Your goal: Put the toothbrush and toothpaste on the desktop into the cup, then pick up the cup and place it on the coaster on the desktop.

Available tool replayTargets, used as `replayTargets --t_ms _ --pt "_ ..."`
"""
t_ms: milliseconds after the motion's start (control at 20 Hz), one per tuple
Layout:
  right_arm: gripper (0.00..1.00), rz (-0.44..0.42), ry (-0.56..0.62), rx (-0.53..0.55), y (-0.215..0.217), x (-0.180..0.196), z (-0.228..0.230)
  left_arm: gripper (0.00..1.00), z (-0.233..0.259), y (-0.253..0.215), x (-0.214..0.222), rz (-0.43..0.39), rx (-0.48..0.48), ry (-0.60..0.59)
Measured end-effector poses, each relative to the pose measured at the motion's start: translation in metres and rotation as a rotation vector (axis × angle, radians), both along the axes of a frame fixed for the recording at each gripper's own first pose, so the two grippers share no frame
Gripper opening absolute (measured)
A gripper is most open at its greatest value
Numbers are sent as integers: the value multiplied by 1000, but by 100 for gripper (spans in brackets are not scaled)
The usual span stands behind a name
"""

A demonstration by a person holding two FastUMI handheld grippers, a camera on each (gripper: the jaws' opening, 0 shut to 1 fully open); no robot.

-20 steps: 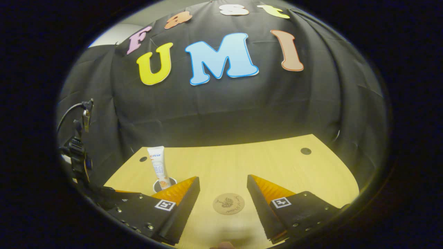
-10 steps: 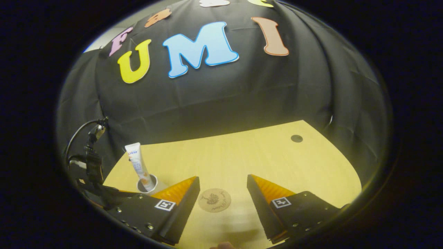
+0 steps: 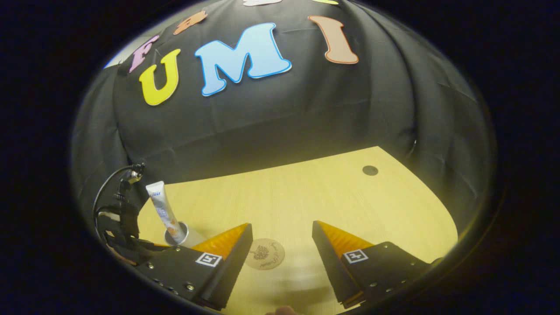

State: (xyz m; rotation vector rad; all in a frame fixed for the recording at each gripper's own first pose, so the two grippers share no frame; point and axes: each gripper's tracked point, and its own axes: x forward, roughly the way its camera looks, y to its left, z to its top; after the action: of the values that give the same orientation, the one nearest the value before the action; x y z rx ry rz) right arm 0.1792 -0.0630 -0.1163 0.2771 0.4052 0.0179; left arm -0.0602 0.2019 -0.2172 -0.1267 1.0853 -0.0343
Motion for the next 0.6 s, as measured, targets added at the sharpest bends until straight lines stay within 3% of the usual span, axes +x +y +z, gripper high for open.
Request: replayTargets --t_ms 350,400,450,500,550,600 --pt "85 10 21 5 4 0 -4 77 -10 1 -3 3 -8 25" --pt "85 10 23 4 4 0 -4 69 -12 0 -6 3 -9 31" --pt "85 10 25 4 5 0 -4 71 -16 -2 -10 2 -18 41" --pt "85 11 26 4 5 0 -3 66 -17 -1 -17 12 -18 52" --pt "85 12 27 4 5 -2 -5 49 -17 0 -22 11 -12 62" --pt "85 13 30 2 6 -2 -5 42 -16 2 -24 5 -7 72"
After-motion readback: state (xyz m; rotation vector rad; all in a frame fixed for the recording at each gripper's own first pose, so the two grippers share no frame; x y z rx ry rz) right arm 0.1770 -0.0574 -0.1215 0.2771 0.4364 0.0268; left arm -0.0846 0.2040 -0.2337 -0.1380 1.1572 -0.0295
